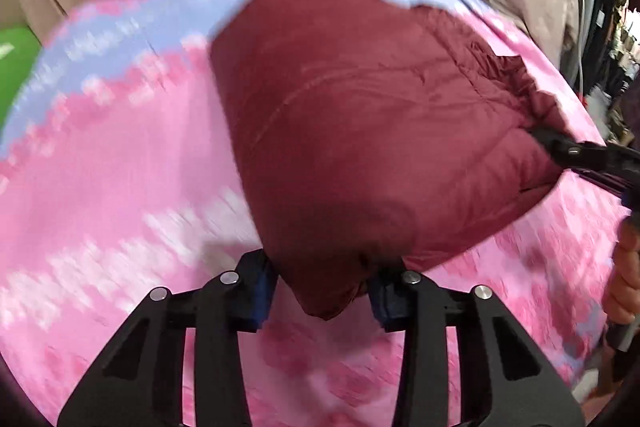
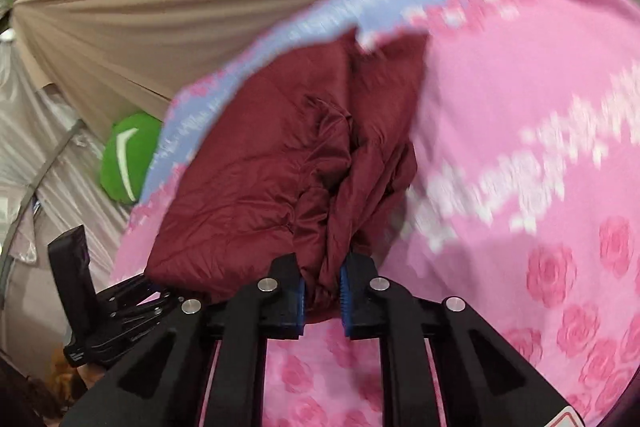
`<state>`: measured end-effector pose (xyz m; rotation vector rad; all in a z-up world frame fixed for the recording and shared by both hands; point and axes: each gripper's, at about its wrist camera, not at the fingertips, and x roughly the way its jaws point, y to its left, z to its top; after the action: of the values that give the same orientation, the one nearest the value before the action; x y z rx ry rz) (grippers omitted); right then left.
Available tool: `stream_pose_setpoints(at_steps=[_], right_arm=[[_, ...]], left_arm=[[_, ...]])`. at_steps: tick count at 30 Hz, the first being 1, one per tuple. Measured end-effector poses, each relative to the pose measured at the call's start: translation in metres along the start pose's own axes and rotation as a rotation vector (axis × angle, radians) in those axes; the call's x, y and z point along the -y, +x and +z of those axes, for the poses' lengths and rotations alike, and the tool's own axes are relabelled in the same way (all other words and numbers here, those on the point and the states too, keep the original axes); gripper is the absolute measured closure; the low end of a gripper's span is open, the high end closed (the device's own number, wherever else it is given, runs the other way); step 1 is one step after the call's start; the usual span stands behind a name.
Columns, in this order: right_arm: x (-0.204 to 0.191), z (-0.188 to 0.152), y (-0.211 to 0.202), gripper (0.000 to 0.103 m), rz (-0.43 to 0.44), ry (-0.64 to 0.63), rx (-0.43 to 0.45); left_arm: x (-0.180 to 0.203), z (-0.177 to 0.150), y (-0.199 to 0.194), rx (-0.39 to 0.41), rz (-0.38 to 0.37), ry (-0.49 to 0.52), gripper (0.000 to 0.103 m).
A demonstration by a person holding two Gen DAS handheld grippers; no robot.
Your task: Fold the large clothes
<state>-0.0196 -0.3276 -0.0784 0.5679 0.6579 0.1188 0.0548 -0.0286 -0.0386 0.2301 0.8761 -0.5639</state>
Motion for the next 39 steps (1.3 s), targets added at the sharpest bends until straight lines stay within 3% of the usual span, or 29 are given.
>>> stream_pose_setpoints(at_steps=[2,4,5,6,9,11,12,13,16,18,20,22,23,25,26,28,29,31,35,37,39], right_arm=[[0.004,-0.005,0.009,0.092,-0.027,-0.004,-0.024],[0.021,-0.018,0.034,0.090,-0.093,0.022,-0.101],[0.032,-0.026,0.042,0.090,-0.078,0.059,-0.131],[0.035,-0.026,0.039,0.087,-0.076,0.071,-0.133],[0.027,-0.022,0.016,0.081,-0.124,0.052,-0.107],[0.014,-0.016,-0.005,0.076,-0.191,0.009,-0.041],[0.008,-0.011,-0.010,0.072,-0.221,-0.015,-0.011],[0.000,-0.003,-0.014,0.062,-0.239,-0.050,0.025],[-0.010,0.017,0.005,0.049,-0.221,-0.085,0.051],[-0.010,0.027,0.029,0.049,-0.235,-0.086,0.013],[-0.009,0.030,0.058,0.081,-0.245,-0.070,-0.030],[-0.010,0.032,0.046,0.098,-0.213,-0.043,-0.004],[-0.017,0.035,0.034,0.099,-0.175,-0.043,0.046],[-0.017,0.033,0.007,0.100,-0.172,-0.057,0.129],[-0.009,0.030,0.009,0.100,-0.192,-0.039,0.114],[0.016,0.016,0.050,0.100,-0.232,-0.024,-0.036],[0.022,0.012,0.059,0.100,-0.223,-0.007,-0.055],[0.019,0.013,0.053,0.098,-0.243,0.025,-0.042],[-0.007,0.013,0.012,0.095,-0.263,-0.005,0.070],[-0.013,0.004,0.011,0.093,-0.276,-0.026,0.058],[-0.011,-0.008,0.034,0.093,-0.324,-0.079,-0.028]], left_arm=[[-0.004,-0.003,0.006,-0.030,-0.001,-0.005,0.065],[-0.002,-0.017,0.033,-0.123,-0.020,0.010,0.063],[-0.001,-0.025,0.030,-0.070,-0.001,0.025,0.061],[0.005,-0.028,0.025,-0.074,0.029,0.068,0.060],[0.001,-0.028,-0.007,-0.050,-0.025,0.057,0.061],[-0.007,-0.022,-0.035,0.014,-0.041,0.055,0.052],[-0.008,-0.017,-0.048,0.053,-0.040,0.052,0.039],[-0.012,-0.008,-0.061,0.105,-0.044,0.034,0.030],[-0.015,0.021,-0.064,0.165,-0.068,-0.025,0.024],[-0.008,0.040,-0.044,0.161,-0.065,-0.053,0.024],[-0.003,0.050,-0.019,0.124,-0.038,-0.067,0.025],[0.005,0.051,-0.001,0.086,0.005,-0.057,0.033],[0.008,0.050,0.011,0.056,0.028,-0.053,0.033],[0.008,0.042,0.019,0.029,-0.003,-0.064,0.032],[0.008,0.040,0.024,0.013,-0.012,-0.070,0.031],[0.010,0.036,0.031,0.006,0.003,-0.066,0.026],[0.011,0.036,0.035,-0.004,0.001,-0.069,0.025],[0.013,0.034,0.036,-0.012,0.015,-0.073,0.025],[0.012,0.032,0.037,-0.016,0.025,-0.086,0.025],[0.011,0.032,0.038,-0.015,0.030,-0.087,0.025],[0.012,0.032,0.039,-0.017,0.032,-0.088,0.022]])
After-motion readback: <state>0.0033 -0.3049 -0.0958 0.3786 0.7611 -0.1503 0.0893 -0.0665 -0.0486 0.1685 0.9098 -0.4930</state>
